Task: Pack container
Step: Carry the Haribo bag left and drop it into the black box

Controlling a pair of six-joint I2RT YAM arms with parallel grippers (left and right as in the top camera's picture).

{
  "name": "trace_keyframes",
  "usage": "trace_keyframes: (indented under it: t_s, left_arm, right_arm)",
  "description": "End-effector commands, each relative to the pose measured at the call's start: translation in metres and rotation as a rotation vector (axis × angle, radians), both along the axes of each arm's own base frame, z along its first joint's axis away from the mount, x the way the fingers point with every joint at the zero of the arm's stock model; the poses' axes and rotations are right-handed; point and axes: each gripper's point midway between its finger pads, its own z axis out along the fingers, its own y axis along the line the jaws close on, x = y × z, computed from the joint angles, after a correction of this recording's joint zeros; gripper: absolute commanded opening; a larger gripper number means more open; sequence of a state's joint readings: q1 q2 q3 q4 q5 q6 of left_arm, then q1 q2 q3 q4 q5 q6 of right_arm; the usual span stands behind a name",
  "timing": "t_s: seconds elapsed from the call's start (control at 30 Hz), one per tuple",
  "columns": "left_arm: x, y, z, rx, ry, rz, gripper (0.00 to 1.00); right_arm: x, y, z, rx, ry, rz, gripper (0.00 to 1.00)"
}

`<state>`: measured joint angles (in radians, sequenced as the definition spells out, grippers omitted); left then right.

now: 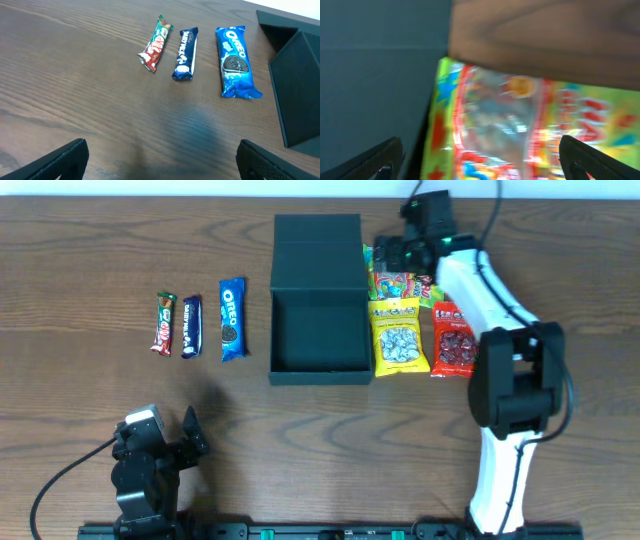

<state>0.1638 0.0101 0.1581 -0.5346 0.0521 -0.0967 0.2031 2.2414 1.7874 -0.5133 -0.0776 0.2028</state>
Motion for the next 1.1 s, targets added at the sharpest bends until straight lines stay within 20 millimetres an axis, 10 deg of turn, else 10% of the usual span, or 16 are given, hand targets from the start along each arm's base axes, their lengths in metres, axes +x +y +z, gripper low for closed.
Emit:
trace_keyframes:
  t_s: [0.0, 0.53, 0.87, 1.07]
  left_arm:
    - [0.000, 0.002, -0.005, 0.013, 0.010, 0.001, 0.95]
    - [0.000, 0.002, -0.005, 0.013, 0.010, 0.001, 0.95]
    - [0.000, 0.002, -0.005, 0.013, 0.010, 0.001, 0.95]
    - [0.000, 0.002, -0.005, 0.013, 0.010, 0.001, 0.95]
  right_arm:
    - [-0.005, -0.004, -0.038, -0.106, 0.060, -0.041, 0.99]
    - [-0.002, -0.035, -0.044, -0.129, 0.090, -0.159, 0.99]
    - [-0.011, -0.036, -0.085, -0.144, 0.165, -0.150, 0.99]
    - [-0.017, -0.040, -0.101, -0.140, 0.205, -0.150, 0.45]
